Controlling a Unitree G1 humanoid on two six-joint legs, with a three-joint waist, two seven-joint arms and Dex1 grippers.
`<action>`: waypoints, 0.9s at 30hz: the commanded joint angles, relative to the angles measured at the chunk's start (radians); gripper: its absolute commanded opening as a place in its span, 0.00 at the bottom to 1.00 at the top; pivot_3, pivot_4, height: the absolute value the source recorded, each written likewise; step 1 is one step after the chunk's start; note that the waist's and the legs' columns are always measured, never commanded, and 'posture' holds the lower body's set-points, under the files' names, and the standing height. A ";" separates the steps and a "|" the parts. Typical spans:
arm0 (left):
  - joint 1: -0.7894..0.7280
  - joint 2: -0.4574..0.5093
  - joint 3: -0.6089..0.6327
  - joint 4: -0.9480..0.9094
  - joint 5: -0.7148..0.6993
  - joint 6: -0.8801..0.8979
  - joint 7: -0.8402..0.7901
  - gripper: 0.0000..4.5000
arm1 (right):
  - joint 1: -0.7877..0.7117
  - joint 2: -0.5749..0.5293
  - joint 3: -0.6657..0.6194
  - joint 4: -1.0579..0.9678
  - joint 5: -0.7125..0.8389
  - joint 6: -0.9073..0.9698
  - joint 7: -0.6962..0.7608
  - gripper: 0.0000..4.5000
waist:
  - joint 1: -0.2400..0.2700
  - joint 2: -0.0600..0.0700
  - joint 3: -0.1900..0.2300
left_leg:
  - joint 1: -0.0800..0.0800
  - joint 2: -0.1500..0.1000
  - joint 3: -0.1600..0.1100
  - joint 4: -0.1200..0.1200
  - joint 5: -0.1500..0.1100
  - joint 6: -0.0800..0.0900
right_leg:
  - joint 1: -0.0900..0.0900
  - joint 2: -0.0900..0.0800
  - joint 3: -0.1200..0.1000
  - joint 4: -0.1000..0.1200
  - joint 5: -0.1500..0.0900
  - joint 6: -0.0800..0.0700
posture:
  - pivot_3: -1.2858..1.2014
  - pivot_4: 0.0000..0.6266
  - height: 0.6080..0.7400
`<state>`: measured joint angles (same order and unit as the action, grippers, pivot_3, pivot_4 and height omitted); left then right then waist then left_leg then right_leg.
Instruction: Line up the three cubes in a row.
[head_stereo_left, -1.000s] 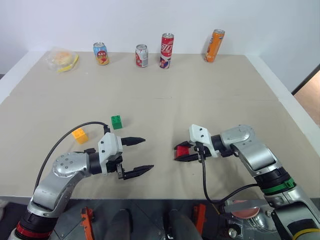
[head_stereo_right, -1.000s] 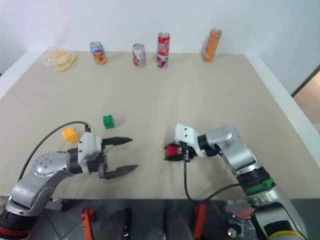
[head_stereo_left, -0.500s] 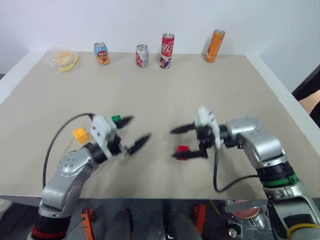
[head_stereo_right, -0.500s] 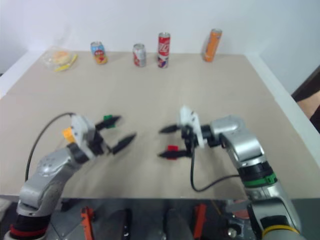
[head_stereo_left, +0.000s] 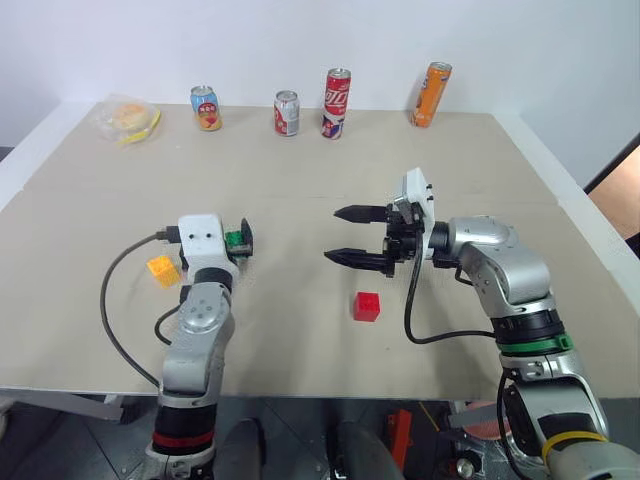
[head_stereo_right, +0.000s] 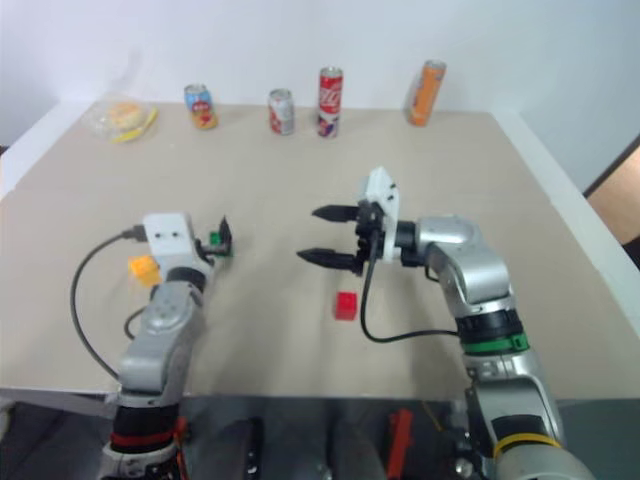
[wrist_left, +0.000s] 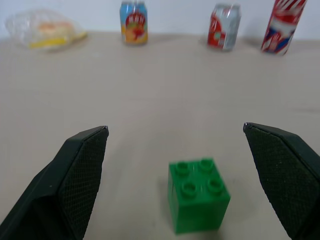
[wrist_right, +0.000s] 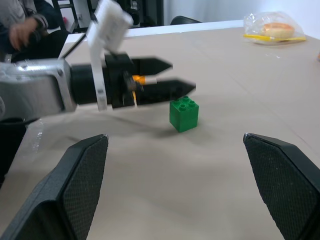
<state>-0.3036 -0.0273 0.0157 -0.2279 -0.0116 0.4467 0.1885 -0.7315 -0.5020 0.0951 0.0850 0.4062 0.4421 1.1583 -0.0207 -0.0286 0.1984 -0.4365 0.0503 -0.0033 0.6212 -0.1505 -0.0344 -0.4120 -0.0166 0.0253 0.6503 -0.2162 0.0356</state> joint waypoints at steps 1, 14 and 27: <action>-0.043 -0.013 -0.002 0.057 0.017 -0.030 0.009 1.00 | -0.038 0.004 0.001 -0.005 0.002 -0.024 0.013 0.99 | 0.000 0.000 0.000 | 0.000 0.000 0.000 0.000 0.000 0.000 | 0.000 0.000 0.000 0.000 0.000 0.000 | 0.52 0.24 1.00; -0.143 -0.056 0.033 0.267 0.039 -0.066 0.066 1.00 | -0.049 0.012 0.003 0.011 0.004 -0.034 0.013 0.99 | 0.000 0.000 0.000 | -0.001 0.000 0.000 0.000 0.000 0.000 | -0.001 0.000 0.000 0.000 0.000 0.001 | 0.52 0.24 1.00; -0.132 -0.042 0.030 0.282 0.014 -0.060 0.008 0.31 | -0.058 0.023 -0.008 0.016 0.007 -0.040 -0.001 1.00 | 0.000 0.000 0.000 | -0.002 0.000 0.000 -0.001 0.000 0.000 | -0.001 0.000 0.000 0.000 0.000 0.001 | 0.52 0.24 1.00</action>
<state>-0.4262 -0.0758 0.0509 0.0688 0.0128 0.3962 0.2237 -0.7618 -0.4810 0.1109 0.1141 0.4058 0.4159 1.1644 -0.0208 -0.0286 0.1984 -0.4381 0.0500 -0.0032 0.6205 -0.1505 -0.0345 -0.4135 -0.0169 0.0254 0.6502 -0.2158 0.0364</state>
